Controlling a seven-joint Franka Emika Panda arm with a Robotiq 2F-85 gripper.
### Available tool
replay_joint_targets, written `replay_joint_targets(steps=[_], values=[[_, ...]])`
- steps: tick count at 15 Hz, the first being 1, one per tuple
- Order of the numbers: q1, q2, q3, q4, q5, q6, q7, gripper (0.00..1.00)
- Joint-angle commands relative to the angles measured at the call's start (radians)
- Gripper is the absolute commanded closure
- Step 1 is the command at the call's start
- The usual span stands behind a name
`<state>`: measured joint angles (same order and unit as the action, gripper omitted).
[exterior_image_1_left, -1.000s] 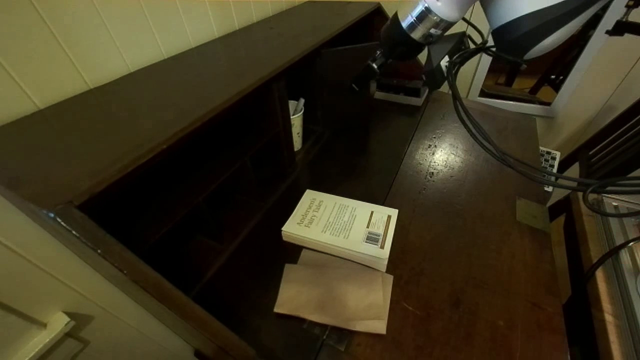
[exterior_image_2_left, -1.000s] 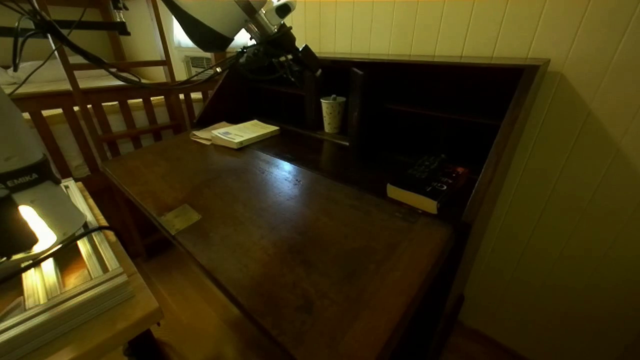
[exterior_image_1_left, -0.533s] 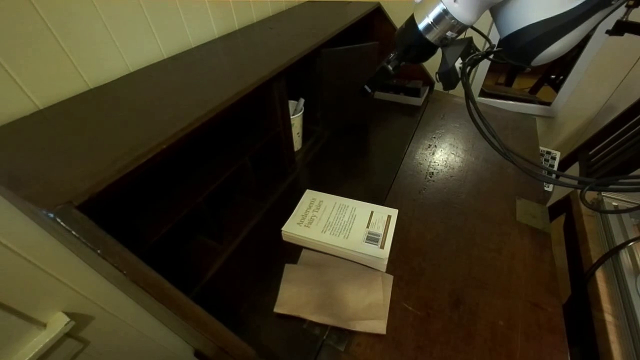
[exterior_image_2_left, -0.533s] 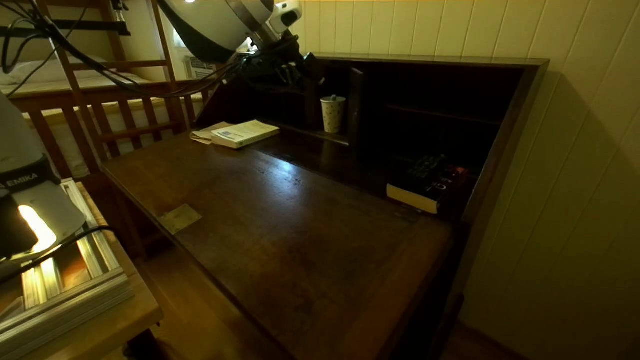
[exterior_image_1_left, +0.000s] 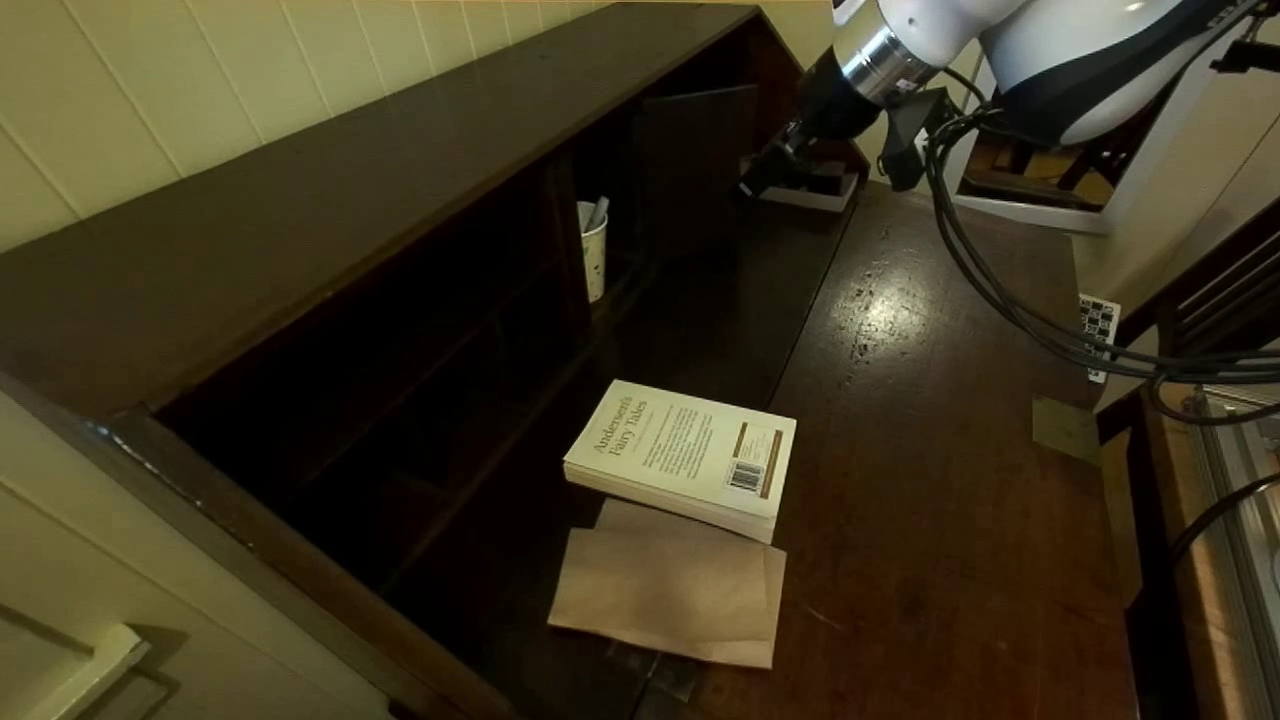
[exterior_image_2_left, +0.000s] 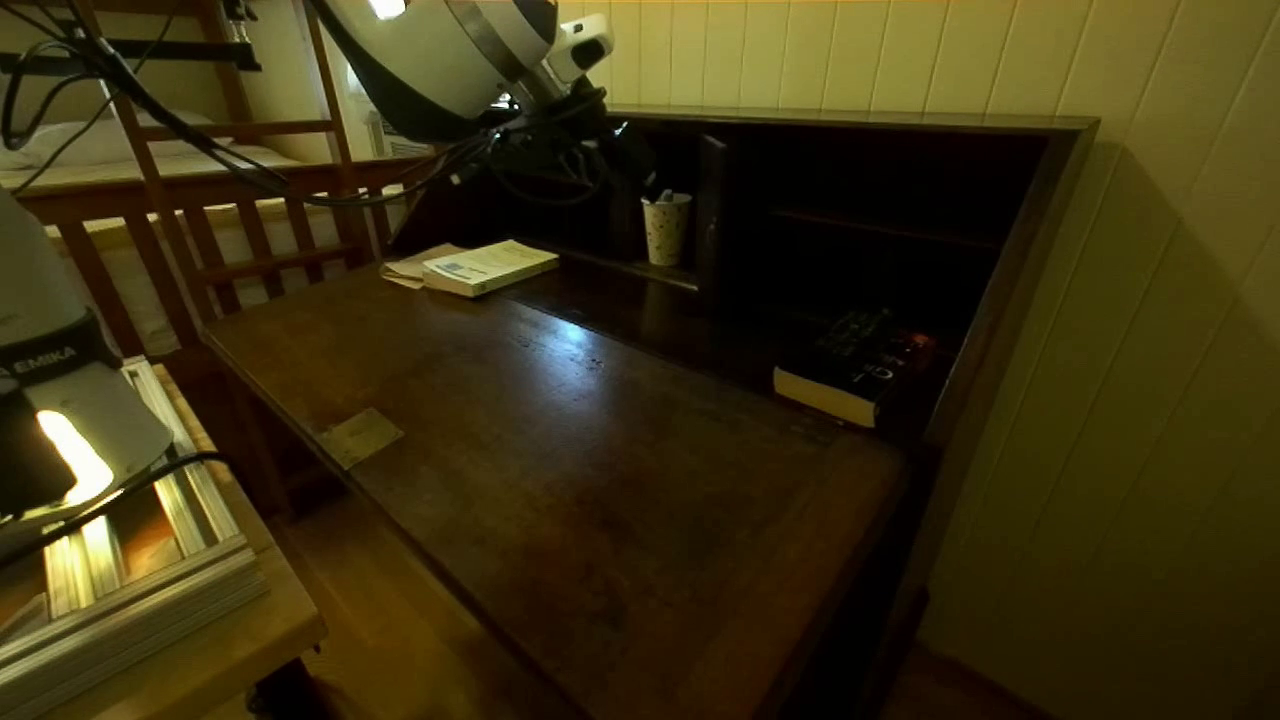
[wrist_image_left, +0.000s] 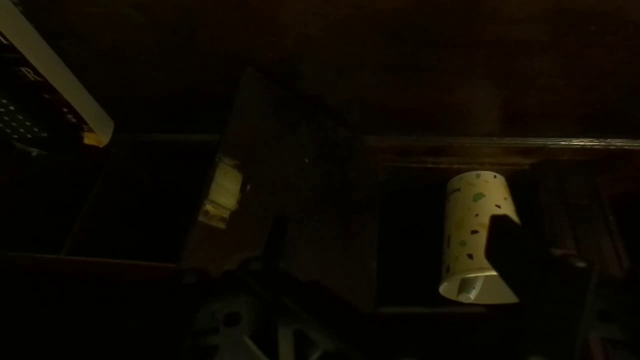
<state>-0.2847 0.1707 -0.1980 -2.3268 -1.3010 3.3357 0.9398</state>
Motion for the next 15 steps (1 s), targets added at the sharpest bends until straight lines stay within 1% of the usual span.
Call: replay_joint_targets(steps=[1, 2, 8, 9, 10, 14, 15], values=[[0.004, -0.012, 0.008, -0.044, 0.175, -0.002, -0.171, 0.0], [0.003, -0.012, 0.007, -0.041, 0.218, -0.006, -0.198, 0.0], [0.003, -0.017, 0.018, -0.064, 0.664, 0.0, -0.575, 0.0], [-0.027, -0.014, 0.029, -0.042, 0.539, -0.008, -0.466, 0.0], [-0.031, -0.02, 0.038, -0.053, 0.554, -0.017, -0.488, 0.0], [-0.039, -0.033, 0.046, -0.065, 0.557, -0.049, -0.491, 0.0], [-0.006, -0.041, 0.031, -0.097, 0.736, -0.042, -0.653, 0.0]])
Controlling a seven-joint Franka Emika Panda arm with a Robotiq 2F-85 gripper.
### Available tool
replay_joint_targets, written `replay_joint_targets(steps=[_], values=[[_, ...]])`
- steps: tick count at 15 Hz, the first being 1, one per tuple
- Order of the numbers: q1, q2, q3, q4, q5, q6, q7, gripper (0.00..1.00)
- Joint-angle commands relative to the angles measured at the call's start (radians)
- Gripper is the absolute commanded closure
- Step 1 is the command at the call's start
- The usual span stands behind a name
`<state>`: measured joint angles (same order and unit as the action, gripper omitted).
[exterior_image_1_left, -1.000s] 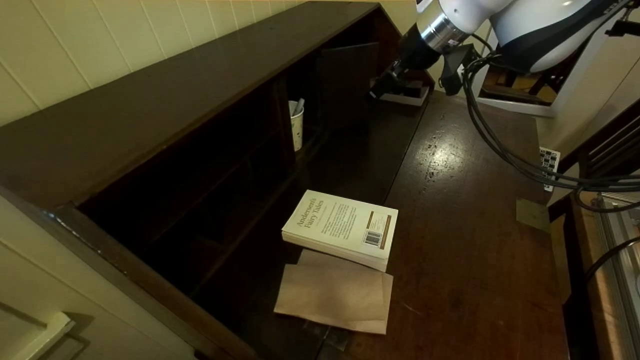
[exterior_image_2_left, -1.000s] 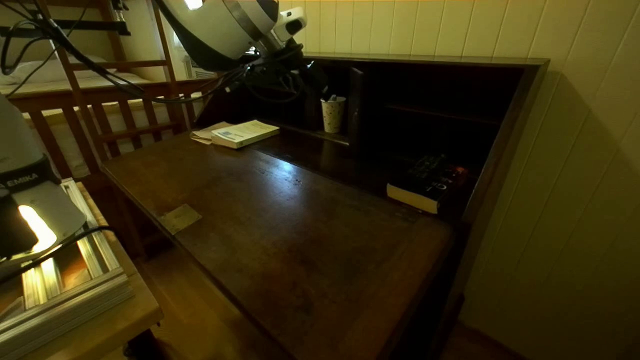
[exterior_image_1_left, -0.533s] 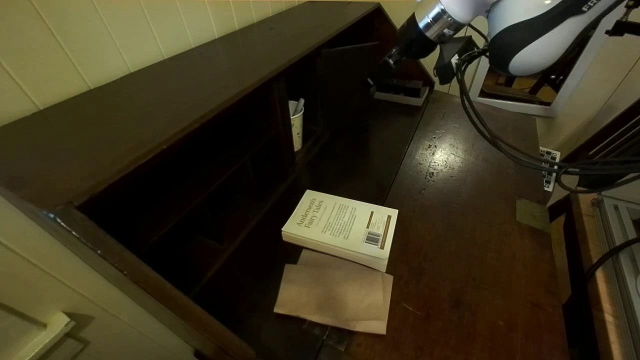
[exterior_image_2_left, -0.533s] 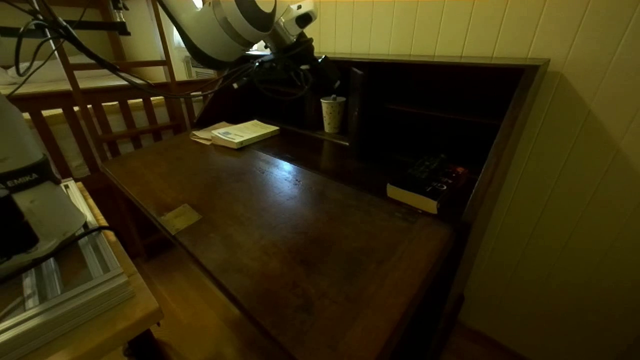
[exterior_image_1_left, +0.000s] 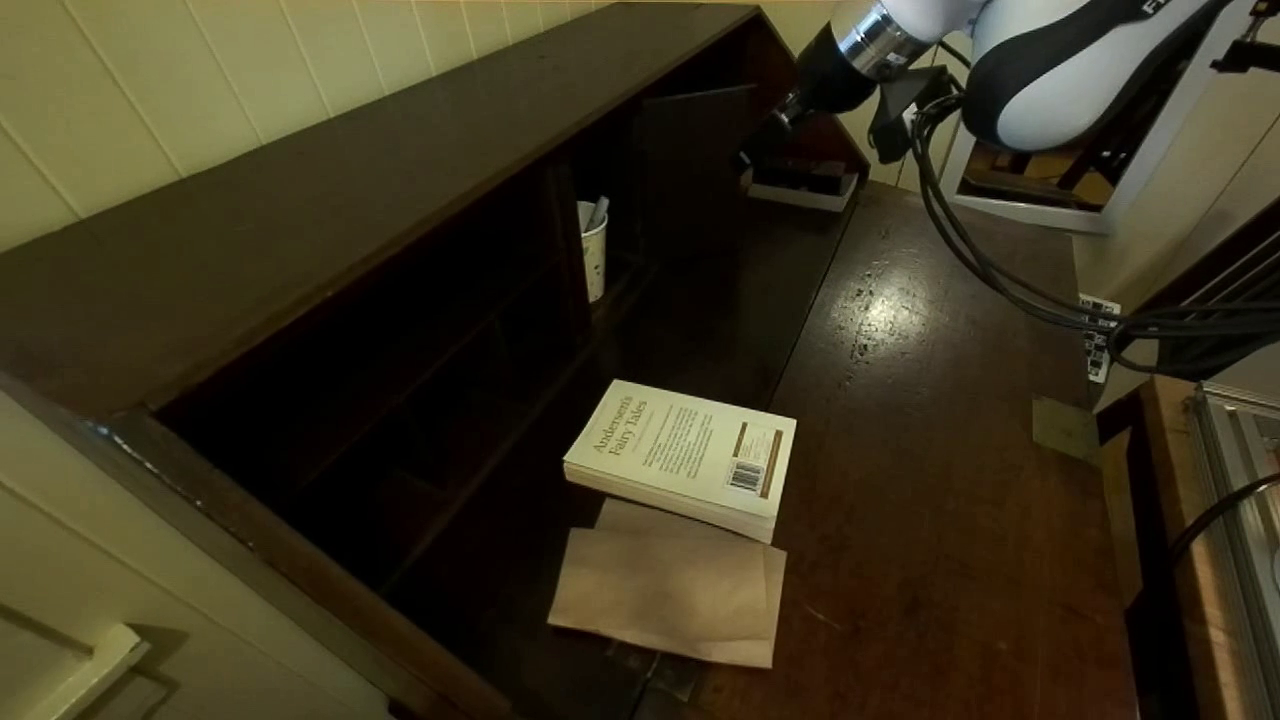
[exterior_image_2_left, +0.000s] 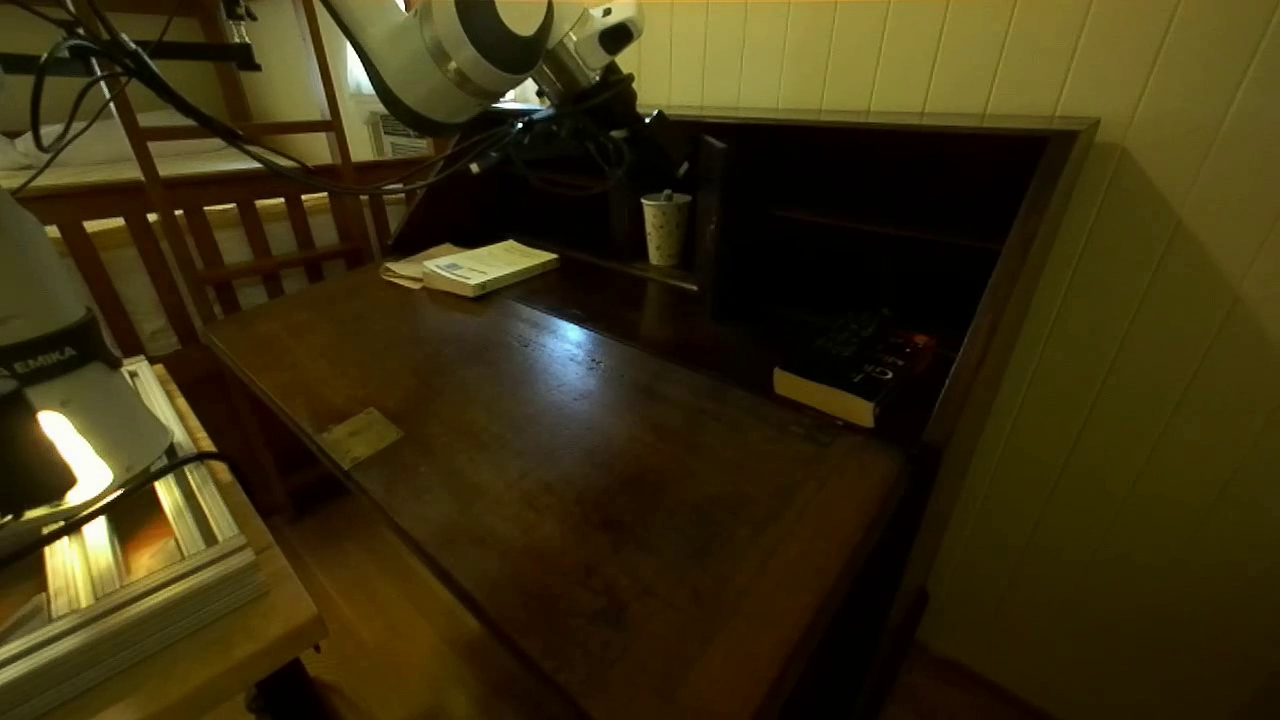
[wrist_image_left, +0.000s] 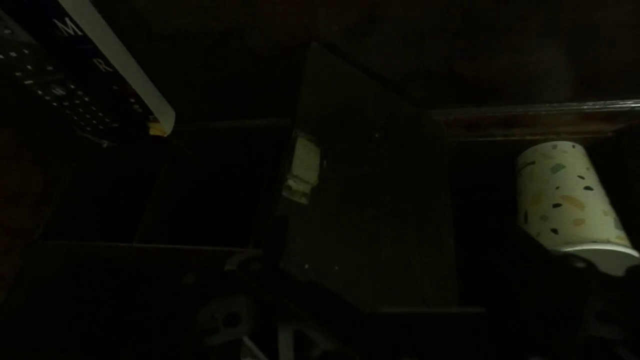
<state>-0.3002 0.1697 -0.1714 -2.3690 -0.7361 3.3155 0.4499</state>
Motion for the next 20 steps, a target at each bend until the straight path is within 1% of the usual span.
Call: replay_joint_targets(steps=[1, 2, 3, 8, 11, 13, 16, 17, 20], values=[[-0.037, -0.038, 0.017, -0.031, 0.028, -0.02, -0.034, 0.0], [-0.039, -0.037, 0.006, -0.027, 0.048, -0.003, -0.06, 0.0], [-0.047, -0.037, 0.001, -0.026, 0.053, 0.014, -0.053, 0.0], [-0.128, -0.053, 0.057, -0.044, 0.055, 0.031, 0.002, 0.0], [-0.179, -0.054, 0.092, -0.038, 0.036, 0.028, -0.001, 0.0], [-0.229, -0.041, 0.138, -0.035, 0.02, 0.036, -0.005, 0.0], [-0.327, -0.02, 0.241, -0.031, -0.013, 0.053, -0.006, 0.0], [-0.37, -0.006, 0.288, -0.029, -0.031, 0.065, -0.005, 0.0], [-0.466, 0.012, 0.388, -0.024, -0.097, 0.083, 0.002, 0.0]])
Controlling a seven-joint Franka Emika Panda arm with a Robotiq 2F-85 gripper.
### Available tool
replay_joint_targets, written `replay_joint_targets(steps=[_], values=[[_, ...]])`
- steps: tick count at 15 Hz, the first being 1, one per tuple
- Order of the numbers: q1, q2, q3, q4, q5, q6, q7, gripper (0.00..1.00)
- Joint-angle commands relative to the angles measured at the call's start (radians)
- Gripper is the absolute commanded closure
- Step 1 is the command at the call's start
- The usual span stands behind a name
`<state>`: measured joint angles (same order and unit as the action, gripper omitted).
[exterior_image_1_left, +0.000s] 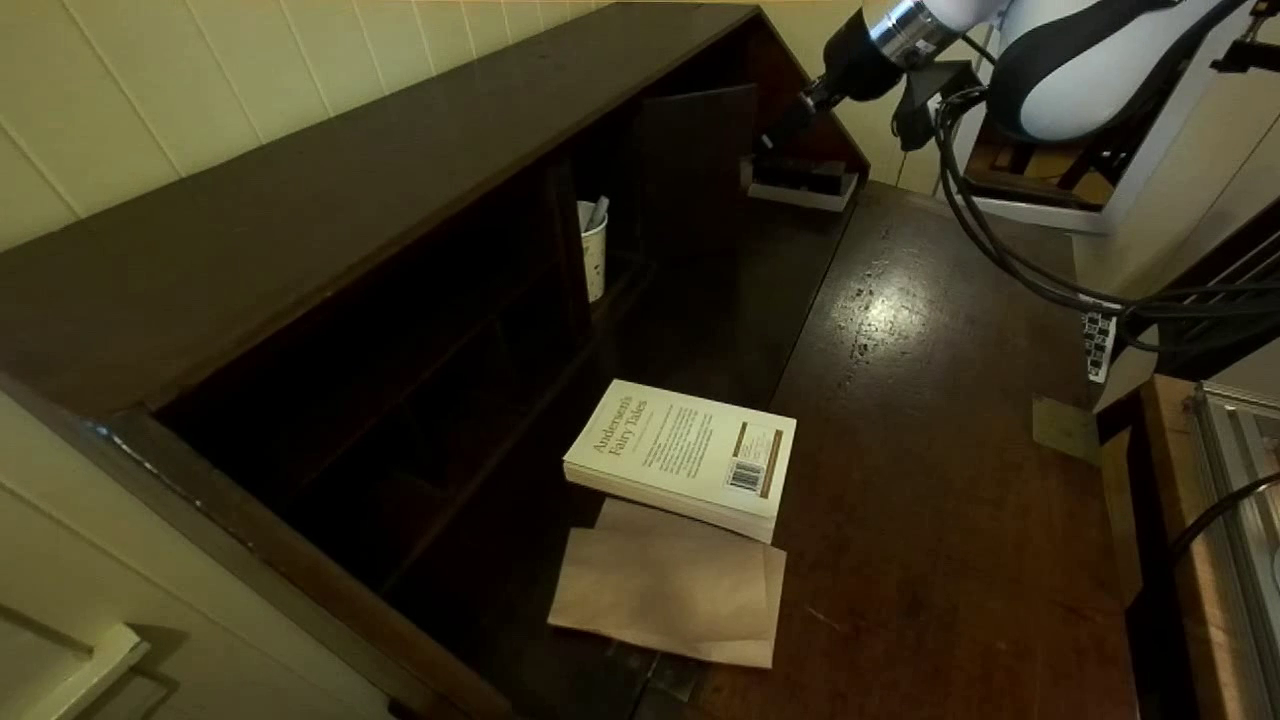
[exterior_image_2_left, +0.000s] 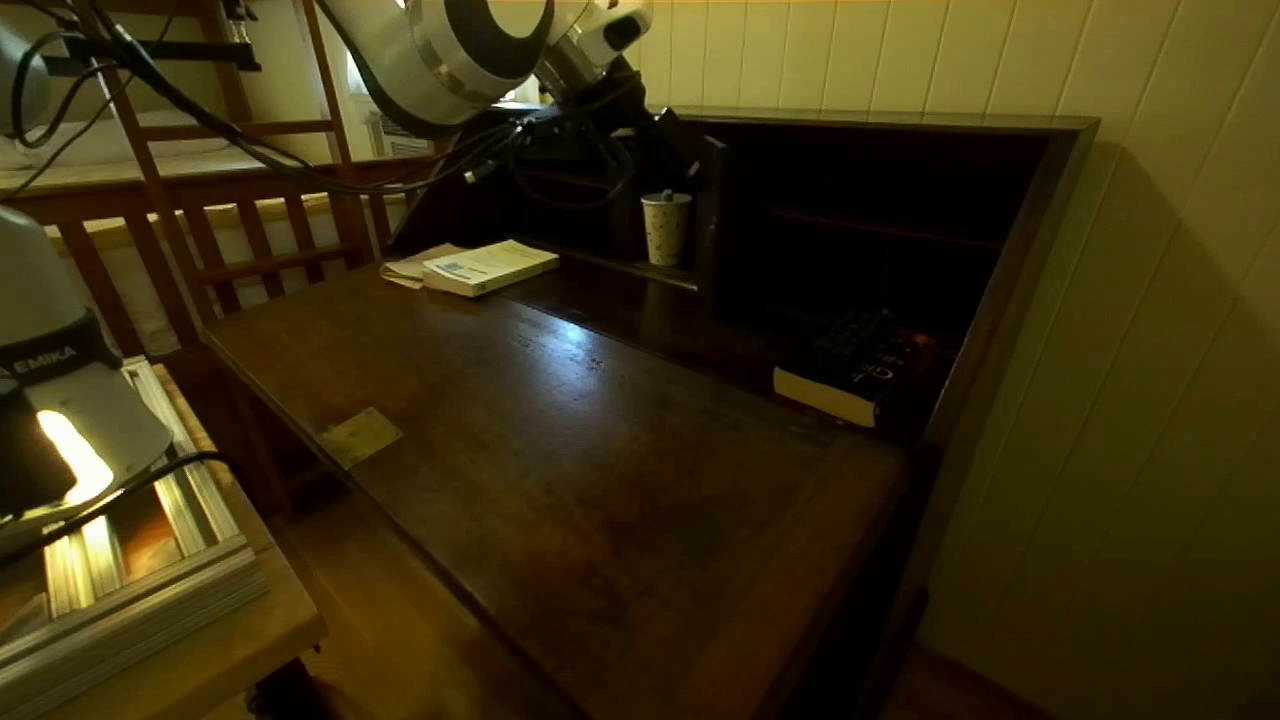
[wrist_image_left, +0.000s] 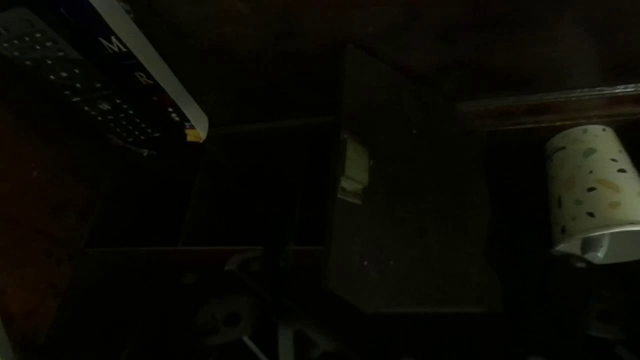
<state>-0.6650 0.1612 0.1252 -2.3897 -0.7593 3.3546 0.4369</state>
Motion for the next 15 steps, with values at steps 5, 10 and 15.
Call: replay_joint_targets(steps=[5, 10, 15], values=[[-0.276, 0.031, 0.242, -0.005, -0.223, 0.055, 0.045, 0.0], [-0.439, 0.037, 0.358, 0.015, -0.298, 0.065, 0.101, 0.0], [-0.584, 0.067, 0.459, 0.073, -0.383, 0.137, 0.227, 0.0]])
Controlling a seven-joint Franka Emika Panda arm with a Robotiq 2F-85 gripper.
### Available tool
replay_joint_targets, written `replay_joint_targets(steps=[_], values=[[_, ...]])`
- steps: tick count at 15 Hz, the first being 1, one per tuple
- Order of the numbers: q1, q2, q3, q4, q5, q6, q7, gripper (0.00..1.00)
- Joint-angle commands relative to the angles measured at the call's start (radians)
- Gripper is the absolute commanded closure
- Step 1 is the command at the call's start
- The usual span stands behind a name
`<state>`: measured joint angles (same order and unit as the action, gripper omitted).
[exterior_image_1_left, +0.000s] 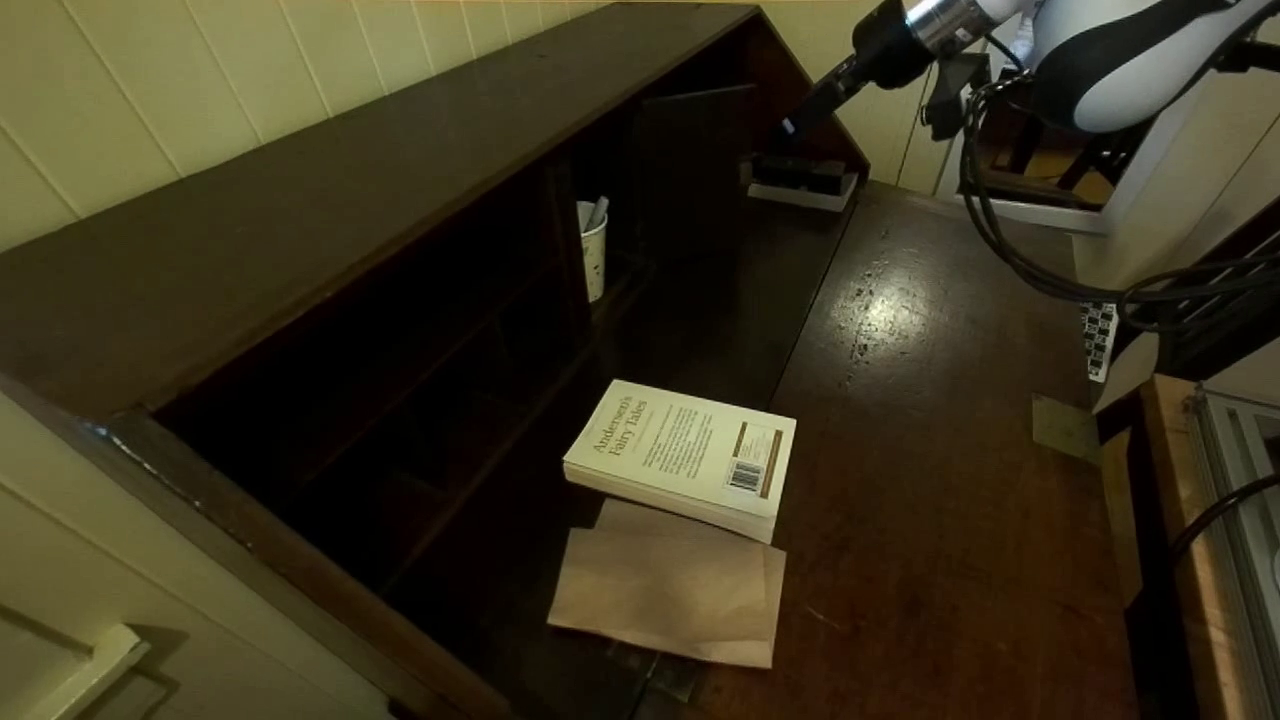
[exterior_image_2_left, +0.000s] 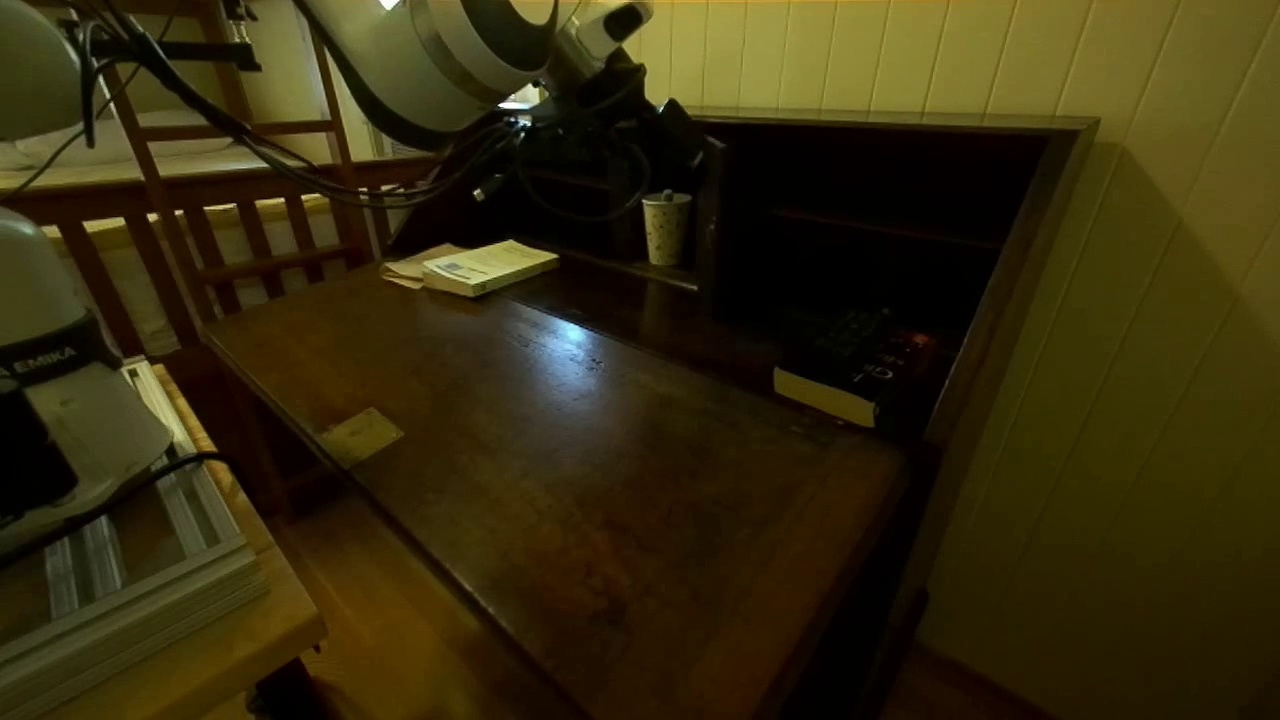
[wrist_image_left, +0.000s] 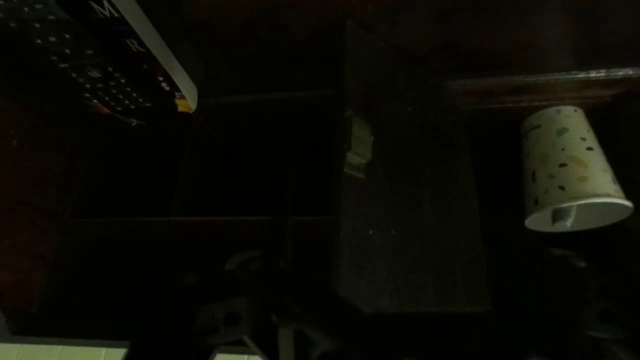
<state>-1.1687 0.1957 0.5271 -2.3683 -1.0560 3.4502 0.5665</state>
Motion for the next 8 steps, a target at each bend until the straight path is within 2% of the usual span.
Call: replay_joint_targets(steps=[1, 4, 5, 8], values=[[-0.101, 0.036, 0.073, 0.069, -0.106, 0.046, 0.131, 0.0], [-0.153, 0.049, 0.112, 0.127, -0.153, 0.052, 0.229, 0.0], [-0.114, 0.014, 0.078, 0.072, -0.091, 0.037, 0.152, 0.0], [-0.136, 0.024, 0.096, 0.104, -0.11, 0.037, 0.192, 0.0]])
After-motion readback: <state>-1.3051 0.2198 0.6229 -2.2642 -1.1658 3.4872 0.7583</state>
